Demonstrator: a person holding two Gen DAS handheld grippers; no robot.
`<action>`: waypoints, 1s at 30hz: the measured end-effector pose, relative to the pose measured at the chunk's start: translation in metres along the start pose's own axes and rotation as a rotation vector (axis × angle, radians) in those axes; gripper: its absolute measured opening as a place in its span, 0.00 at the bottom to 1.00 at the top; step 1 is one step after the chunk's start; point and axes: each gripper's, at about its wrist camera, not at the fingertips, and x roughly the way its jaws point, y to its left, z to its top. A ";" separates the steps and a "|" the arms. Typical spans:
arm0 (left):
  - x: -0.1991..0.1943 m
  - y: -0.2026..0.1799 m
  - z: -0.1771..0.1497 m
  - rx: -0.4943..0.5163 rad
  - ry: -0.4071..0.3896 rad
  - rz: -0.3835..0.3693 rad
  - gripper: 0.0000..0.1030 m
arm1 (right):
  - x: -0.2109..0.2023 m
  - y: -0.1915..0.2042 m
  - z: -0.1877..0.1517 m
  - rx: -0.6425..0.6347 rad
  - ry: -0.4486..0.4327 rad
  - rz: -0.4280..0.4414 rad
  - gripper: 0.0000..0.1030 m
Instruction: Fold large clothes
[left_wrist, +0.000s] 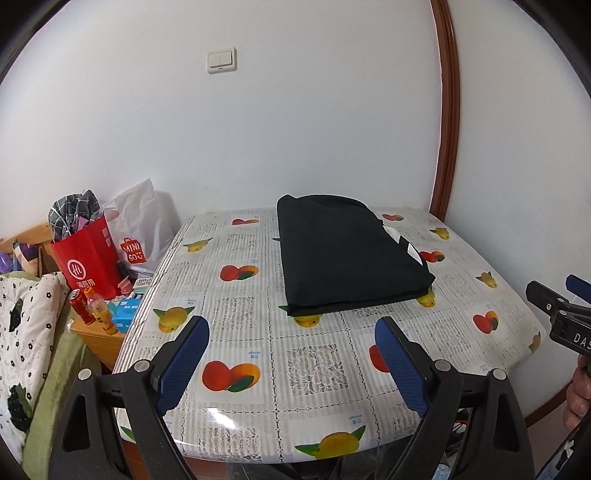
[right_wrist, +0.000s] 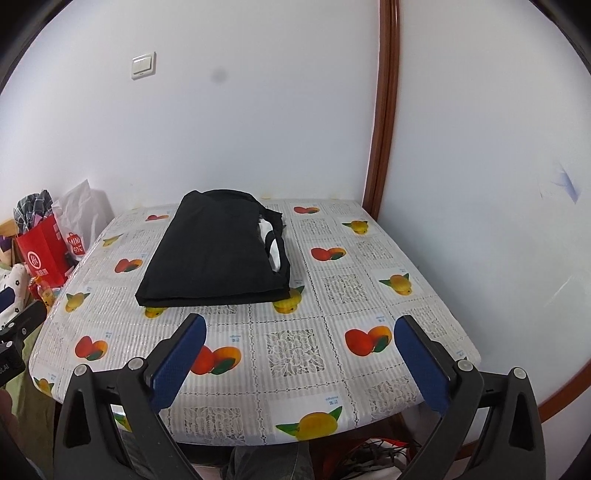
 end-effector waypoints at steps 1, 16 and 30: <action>0.000 0.000 0.000 -0.001 0.001 -0.002 0.88 | 0.000 0.000 0.000 -0.001 0.000 0.001 0.98; 0.001 0.003 -0.001 -0.017 0.009 0.001 0.88 | 0.003 0.002 -0.001 -0.009 0.004 0.003 0.99; 0.002 0.003 -0.002 -0.021 0.018 0.000 0.88 | 0.005 0.000 -0.003 -0.004 0.011 0.002 0.99</action>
